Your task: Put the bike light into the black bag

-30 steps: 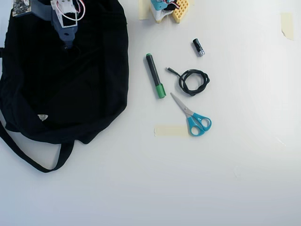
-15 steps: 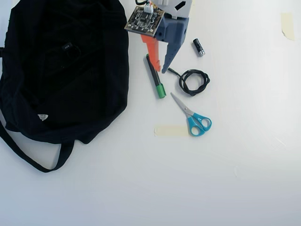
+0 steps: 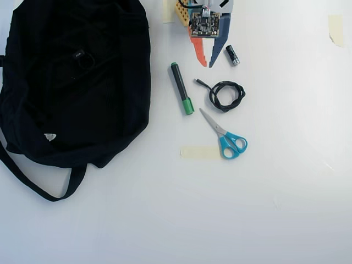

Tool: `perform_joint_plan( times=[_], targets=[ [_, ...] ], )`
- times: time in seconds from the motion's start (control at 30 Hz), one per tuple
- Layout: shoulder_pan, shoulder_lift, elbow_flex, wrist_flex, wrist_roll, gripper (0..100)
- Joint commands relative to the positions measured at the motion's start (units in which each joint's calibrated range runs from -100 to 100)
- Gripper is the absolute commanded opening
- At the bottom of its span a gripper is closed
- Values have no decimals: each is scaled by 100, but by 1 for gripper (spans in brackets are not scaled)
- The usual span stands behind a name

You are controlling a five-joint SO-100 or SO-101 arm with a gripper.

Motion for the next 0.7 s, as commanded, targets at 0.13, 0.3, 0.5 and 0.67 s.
perform_joint_plan(
  times=[0.13,0.3,0.5,0.67],
  targets=[
    [-260,-2500,2606,-253,39,2],
    [-387,-3562,3738,-46,39,2],
    [-357,-4027,3890,902,23,2],
    [-253,-4027,3890,910,23,2]
  ],
)
